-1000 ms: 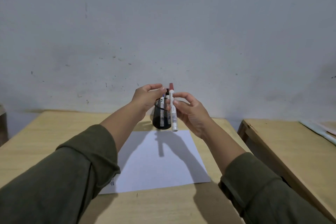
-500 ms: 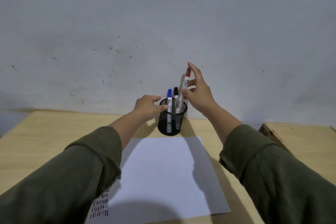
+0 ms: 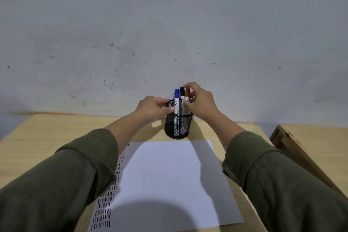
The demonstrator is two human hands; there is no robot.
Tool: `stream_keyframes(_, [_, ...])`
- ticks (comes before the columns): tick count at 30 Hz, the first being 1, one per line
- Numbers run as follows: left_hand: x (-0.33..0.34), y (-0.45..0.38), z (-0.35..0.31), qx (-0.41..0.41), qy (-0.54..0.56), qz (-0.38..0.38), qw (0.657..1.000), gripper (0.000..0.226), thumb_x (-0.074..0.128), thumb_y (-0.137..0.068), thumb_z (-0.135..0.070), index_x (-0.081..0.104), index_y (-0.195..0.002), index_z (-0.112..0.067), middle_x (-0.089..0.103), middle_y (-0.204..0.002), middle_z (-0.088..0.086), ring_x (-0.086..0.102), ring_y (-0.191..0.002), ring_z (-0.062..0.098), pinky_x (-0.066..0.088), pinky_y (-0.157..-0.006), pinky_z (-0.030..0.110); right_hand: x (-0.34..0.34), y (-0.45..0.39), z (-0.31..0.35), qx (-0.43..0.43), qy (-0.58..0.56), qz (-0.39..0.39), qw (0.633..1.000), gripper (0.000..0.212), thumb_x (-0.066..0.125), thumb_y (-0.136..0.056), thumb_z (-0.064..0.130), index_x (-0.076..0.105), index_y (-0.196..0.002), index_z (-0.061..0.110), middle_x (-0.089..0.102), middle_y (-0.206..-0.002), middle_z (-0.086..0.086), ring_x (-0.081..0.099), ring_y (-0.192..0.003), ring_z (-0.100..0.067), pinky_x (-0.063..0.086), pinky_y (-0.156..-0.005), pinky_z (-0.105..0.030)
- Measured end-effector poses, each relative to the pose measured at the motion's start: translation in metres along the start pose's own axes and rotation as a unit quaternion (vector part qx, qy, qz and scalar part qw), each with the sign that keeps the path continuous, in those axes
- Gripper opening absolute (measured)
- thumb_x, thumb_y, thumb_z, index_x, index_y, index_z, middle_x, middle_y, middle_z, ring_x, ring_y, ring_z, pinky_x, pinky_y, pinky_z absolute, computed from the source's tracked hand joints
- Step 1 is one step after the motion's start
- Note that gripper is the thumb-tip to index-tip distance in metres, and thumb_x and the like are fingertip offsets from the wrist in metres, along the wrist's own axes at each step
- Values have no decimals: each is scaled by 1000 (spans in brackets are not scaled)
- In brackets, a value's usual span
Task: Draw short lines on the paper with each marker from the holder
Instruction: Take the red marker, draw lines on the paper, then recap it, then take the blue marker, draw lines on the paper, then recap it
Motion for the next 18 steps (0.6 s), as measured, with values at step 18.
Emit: stream_keyframes(18, [1,-2,3,9,0,0,1000,53,77,-75,-27,61,-124,-13,65,-123,6,59,-115,15,43,-101,26,12,-6,4,-58,152,-5,987,52,64,-85,24,48,-134,29,37,-109,-3,43,-86,-11,38,-72,-25])
Point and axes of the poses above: each hand's wrist, its own y-axis away from the middle knuckle, its own x-axis out of the palm, z = x × y, the point moved 4 cm from there along -y, towards the middle knuckle
